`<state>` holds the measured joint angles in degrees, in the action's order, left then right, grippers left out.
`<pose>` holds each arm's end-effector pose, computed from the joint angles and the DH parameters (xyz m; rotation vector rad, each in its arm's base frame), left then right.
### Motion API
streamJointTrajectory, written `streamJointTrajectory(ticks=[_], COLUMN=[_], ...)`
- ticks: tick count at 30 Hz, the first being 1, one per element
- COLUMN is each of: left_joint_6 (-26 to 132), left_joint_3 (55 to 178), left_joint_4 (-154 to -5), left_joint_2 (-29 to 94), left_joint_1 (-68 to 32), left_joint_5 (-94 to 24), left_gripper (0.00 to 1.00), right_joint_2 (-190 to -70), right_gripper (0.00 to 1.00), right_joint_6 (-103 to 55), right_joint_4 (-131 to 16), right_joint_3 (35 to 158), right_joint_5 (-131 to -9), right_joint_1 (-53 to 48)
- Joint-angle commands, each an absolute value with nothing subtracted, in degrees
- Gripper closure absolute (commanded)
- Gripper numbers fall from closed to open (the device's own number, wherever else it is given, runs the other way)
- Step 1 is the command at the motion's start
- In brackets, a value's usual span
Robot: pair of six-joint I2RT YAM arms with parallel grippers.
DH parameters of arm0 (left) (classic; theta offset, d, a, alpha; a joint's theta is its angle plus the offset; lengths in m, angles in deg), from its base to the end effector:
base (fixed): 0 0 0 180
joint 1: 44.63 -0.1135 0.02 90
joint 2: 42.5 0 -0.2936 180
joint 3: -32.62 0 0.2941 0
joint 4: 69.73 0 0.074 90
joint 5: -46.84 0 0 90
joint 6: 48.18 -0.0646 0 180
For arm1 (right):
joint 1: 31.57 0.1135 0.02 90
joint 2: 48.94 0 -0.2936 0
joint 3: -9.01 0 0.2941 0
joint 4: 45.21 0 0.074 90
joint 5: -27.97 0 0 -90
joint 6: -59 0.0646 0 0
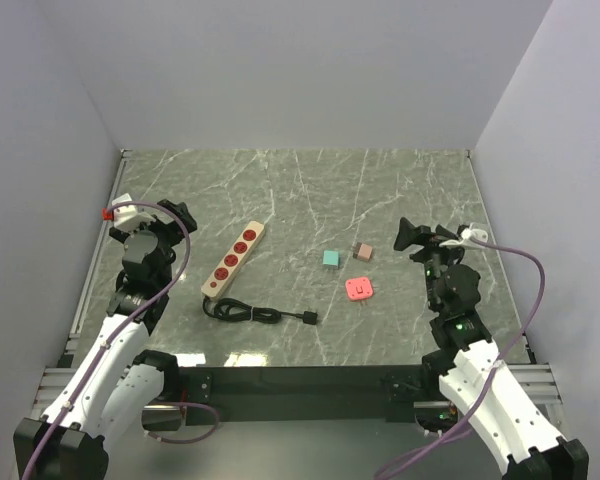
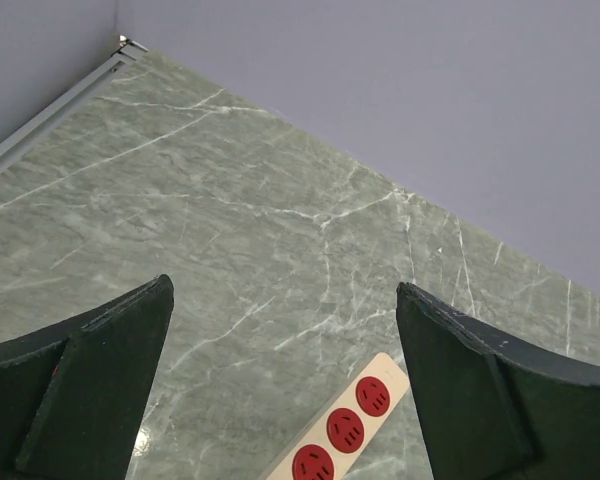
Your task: Insert the plug
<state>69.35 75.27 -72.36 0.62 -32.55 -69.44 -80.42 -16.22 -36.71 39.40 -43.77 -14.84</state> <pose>0.2324 -0.0205 0.3046 -0.5598 1.5220 -0.1604 0.1953 0.0376 0.2787 0.2369 1.4323 0.2206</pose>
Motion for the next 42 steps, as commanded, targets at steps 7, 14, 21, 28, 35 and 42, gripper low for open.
streamJointTrajectory(ticks=[7,14,21,28,35,42], left_joint_6=[69.86,68.89,68.36,68.19,68.27,68.27], left_joint_3=[75.69,75.69,74.28,74.72,74.19,73.84], left_joint_4=[-68.41,-67.62,-65.78,-65.77,-65.33,-64.72], left_joint_2=[0.39,2.24,1.62,2.85,1.98,1.27], left_joint_1=[-32.32,-32.15,-31.97,-31.88,-31.80,-31.79], left_joint_5=[-65.05,-62.68,-60.39,-59.42,-59.24,-57.84], left_gripper=[0.01,0.01,0.01,0.01,0.00,0.00], right_joint_2=[-93.22,-109.74,-127.23,-138.49,-145.08,-149.57], right_gripper=[0.01,0.04,0.06,0.08,0.10,0.12], right_joint_6=[-11.93,-6.06,-2.79,-1.39,-0.86,-0.51], right_joint_4=[-40.11,-42.56,-49.33,-57.68,-61.29,-62.52], right_joint_3=[46.53,54.17,64.46,72.11,75.98,78.88], right_joint_5=[-51.48,-49.56,-48.05,-47.26,-48.23,-47.62], right_joint_1=[-10.32,0.06,3.84,5.78,6.22,6.31])
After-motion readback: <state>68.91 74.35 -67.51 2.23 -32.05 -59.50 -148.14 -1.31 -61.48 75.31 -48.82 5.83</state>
